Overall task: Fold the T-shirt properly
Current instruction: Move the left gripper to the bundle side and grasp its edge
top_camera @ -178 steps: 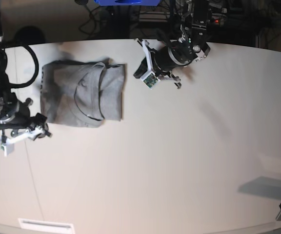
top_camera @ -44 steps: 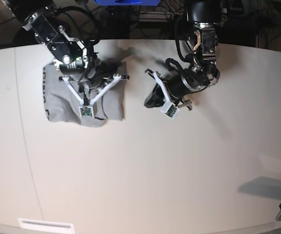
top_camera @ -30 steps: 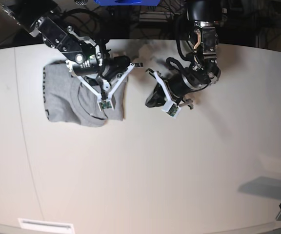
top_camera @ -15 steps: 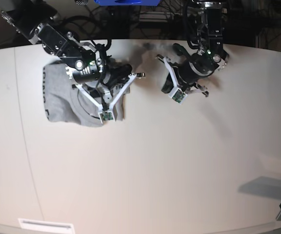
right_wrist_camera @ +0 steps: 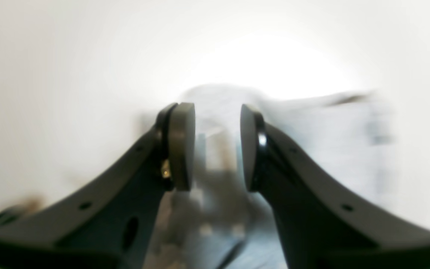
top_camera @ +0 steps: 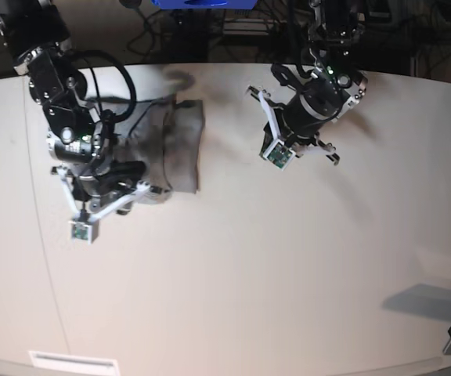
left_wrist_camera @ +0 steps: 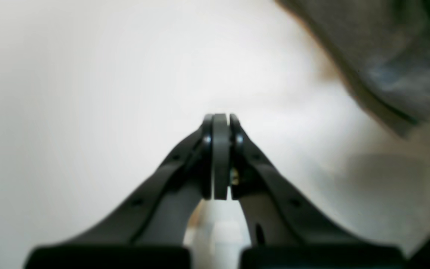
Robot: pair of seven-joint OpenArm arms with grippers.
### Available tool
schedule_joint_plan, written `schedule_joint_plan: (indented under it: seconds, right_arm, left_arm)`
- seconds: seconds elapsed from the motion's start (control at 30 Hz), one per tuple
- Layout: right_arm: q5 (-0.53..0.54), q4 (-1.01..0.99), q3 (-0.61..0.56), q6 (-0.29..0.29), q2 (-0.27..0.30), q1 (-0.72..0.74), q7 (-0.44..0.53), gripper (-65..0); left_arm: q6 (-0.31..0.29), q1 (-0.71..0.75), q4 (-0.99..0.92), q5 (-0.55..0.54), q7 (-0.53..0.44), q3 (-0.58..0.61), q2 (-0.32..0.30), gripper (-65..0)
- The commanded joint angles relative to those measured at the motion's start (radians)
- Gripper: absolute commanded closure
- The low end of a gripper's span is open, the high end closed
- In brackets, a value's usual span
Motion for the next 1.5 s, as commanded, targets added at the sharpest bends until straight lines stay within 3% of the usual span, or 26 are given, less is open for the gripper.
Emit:
schedule_joint_plan:
  seconds: [0.0, 0.13, 0.23, 0.33, 0.43, 0.53, 0.63, 0.7, 0.83, 1.03, 1.13, 1.33, 1.47]
  right_arm:
    - [-0.018, 0.018, 0.064, -0.003, 0.017, -0.006, 0.047, -19.7]
    - [-0.018, 0.017, 0.309, -0.003, 0.016, -0.135, 0.188, -19.7]
    - [-0.018, 0.015, 0.461, 0.019, 0.002, -0.25, 0.336, -19.7]
    - [-0.018, 0.012, 0.564, 0.212, -0.035, -0.332, 0.406, -20.0]
    - [-0.019, -0.006, 0.649, 0.324, -0.069, -0.358, 0.382, -20.2]
    - [-0.019, -0.006, 0.684, 0.45, -0.064, -0.358, 0.282, -19.7]
    - [-0.022, -0.008, 0.705, 0.6, -0.061, -0.355, 0.216, -19.7]
    - [-0.022, -0.008, 0.762, 0.645, -0.07, -0.355, 0.218, -19.7]
    - [-0.022, -0.006, 0.782, 0.659, -0.072, -0.361, 0.218, -19.7]
    - [-0.024, -0.006, 0.774, 0.66, -0.072, -0.381, 0.218, -19.7]
    - [-0.024, -0.006, 0.773, 0.66, -0.072, -0.398, 0.218, -19.7]
    - [-0.024, -0.006, 0.773, 0.66, -0.07, -0.411, 0.218, -19.7]
    - [-0.024, -0.006, 0.771, 0.662, -0.07, -0.424, 0.218, -19.7]
  left_arm:
    - [0.007, -0.022, 0.021, -0.021, -0.005, 0.023, 0.008, 0.0]
    - [0.02, -0.096, 0.017, -0.021, 0.031, 0.153, 0.008, 0.0]
    - [0.162, -0.165, 0.014, -0.021, 0.034, 0.277, 0.006, 0.0]
    - [0.247, -0.195, 0.012, -0.03, 0.034, 0.377, 0.006, -2.5]
    - [0.253, -0.189, 0.012, -0.032, 0.035, 0.439, 0.026, -13.9]
    - [0.253, -0.137, 0.015, -0.033, 0.035, 0.422, 0.063, -24.9]
    - [0.251, -0.093, 0.014, -0.033, 0.035, 0.42, 0.072, -28.2]
    - [0.251, -0.082, 0.014, -0.033, 0.037, 0.416, 0.081, -28.7]
    - [0.251, -0.077, 0.017, -0.099, 0.146, 0.385, 0.101, -28.0]
    - [0.25, -0.09, 0.011, -0.546, 0.163, 0.133, 0.097, -28.0]
    - [0.256, -0.096, -0.032, -0.738, 0.17, 0.044, 0.048, -27.9]
    - [0.293, -0.088, -0.101, -0.787, 0.18, 0.029, 0.034, -27.9]
    - [0.373, -0.091, -0.144, -0.791, 0.178, 0.037, 0.037, -28.0]
